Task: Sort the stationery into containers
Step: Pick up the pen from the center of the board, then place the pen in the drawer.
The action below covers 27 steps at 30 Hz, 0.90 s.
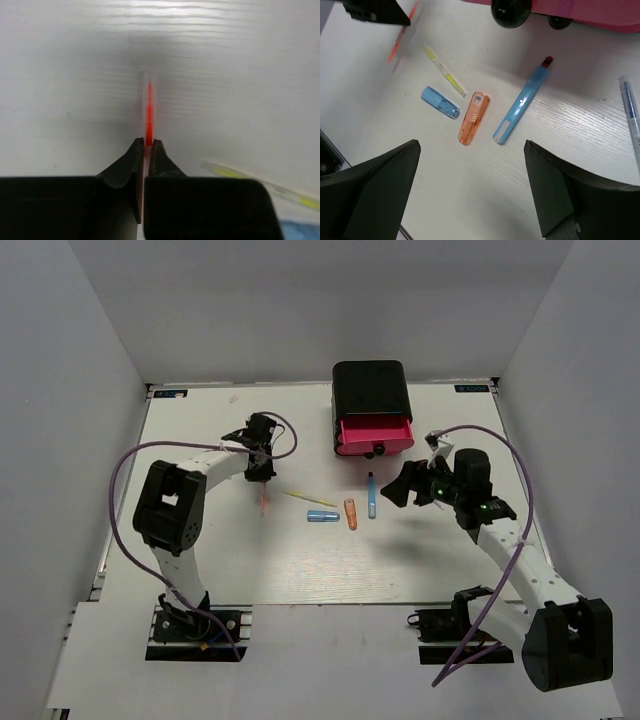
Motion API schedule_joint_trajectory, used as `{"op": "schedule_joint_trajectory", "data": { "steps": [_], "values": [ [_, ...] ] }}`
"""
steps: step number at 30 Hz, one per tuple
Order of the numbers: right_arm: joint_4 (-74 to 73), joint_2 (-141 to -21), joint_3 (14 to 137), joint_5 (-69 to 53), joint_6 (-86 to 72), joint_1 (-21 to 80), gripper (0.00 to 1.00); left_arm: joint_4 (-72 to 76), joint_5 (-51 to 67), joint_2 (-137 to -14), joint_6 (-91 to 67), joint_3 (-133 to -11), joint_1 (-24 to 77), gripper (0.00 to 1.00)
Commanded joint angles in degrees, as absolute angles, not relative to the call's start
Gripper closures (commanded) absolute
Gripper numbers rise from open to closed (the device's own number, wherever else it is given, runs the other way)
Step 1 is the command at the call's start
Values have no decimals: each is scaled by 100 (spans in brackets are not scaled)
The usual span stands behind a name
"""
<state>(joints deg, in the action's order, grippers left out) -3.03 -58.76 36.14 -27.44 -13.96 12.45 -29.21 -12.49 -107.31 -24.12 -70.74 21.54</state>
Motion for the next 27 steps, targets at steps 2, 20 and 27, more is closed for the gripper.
{"op": "schedule_joint_trajectory", "data": {
  "steps": [2, 20, 27],
  "values": [
    [-720, -5590, 3656, -3006, -221, 1239, 10, -2444, 425, -9704, -1505, -7417, 2232, 100],
    [-975, -4422, 2831, -3560, 1072, 1239, 94, -361, 3480, -10361, -580, -10089, 2944, 100],
    [-1011, -4131, 2619, -3525, 1028, 1230, 91, 430, 2945, -10767, -220, -10345, 3488, 100]
  ]
}}
